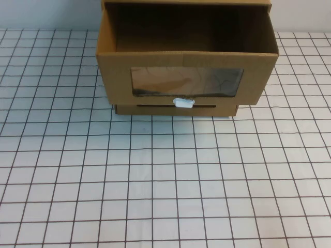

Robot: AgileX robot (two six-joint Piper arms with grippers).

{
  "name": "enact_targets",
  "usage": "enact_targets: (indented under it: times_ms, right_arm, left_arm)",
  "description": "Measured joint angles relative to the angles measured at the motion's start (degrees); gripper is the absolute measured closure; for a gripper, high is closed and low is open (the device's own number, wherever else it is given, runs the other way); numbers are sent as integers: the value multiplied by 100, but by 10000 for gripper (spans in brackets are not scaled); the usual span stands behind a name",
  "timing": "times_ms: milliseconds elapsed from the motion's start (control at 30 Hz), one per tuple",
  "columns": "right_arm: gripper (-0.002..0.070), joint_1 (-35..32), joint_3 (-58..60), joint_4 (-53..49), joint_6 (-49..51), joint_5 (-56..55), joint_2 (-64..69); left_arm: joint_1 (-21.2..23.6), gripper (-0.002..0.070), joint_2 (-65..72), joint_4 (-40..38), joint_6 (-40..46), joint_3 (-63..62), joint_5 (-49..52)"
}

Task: Close the shoe box

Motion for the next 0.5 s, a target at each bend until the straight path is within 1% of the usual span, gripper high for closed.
enact_targets:
  times_ms: [100, 367, 500]
  right_arm:
    - [693, 0, 31, 0, 0, 234, 0]
    - [693, 0, 44, 0, 0, 1606, 0]
    - [693, 0, 44, 0, 0, 1669, 0]
  left_arm:
    - [0, 677, 0, 0, 0, 0, 0]
    - [0, 677, 0, 0, 0, 0, 0]
    - [0, 677, 0, 0, 0, 0, 0]
